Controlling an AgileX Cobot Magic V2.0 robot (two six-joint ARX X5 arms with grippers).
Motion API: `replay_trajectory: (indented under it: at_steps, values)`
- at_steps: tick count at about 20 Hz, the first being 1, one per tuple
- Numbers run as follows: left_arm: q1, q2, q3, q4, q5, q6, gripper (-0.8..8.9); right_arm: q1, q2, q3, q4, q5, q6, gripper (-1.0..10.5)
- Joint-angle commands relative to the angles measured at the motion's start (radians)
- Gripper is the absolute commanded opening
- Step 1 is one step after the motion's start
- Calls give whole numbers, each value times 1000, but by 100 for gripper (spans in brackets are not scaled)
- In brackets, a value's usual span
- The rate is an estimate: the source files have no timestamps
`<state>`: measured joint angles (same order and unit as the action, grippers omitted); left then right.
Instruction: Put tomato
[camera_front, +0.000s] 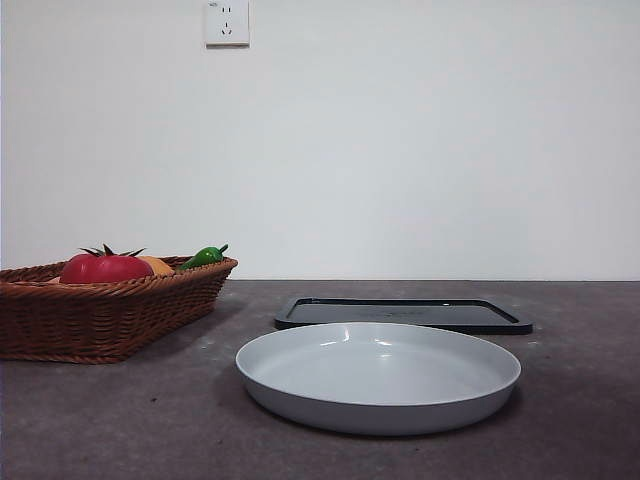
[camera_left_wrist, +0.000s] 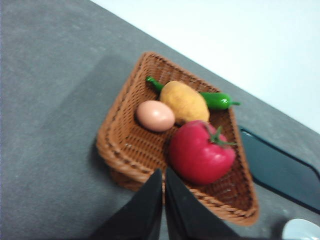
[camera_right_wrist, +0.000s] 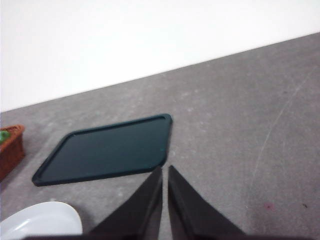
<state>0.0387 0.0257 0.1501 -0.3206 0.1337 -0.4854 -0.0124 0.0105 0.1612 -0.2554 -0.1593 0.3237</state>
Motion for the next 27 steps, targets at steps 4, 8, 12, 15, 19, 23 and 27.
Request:
replay_trajectory:
  at_steps: [4,8,12,15,19,23,27]
  values:
    - [0,72,140,-85,45,20,10,2,73,141,-97,-55,24,6]
    - [0,157,245,-163,113,94,10,2,164,254,-169,-146,-2,6]
    - [0,267,358,-254,189,187,10,3,287,389,-284,-249,-69,6]
    - [0,355,443,-320,257,254,10,5,387,494,-389,-325,-132,6]
    - [-7,467,552,-412,346,324,10,36,518,636,-515,-377,-198,6]
    - [-33,546,632,-477,395,352,10,91,626,749,-615,-397,-256,6]
    - [-72,600,700,-557,418,382,10,165,705,828,-696,-398,-301,6]
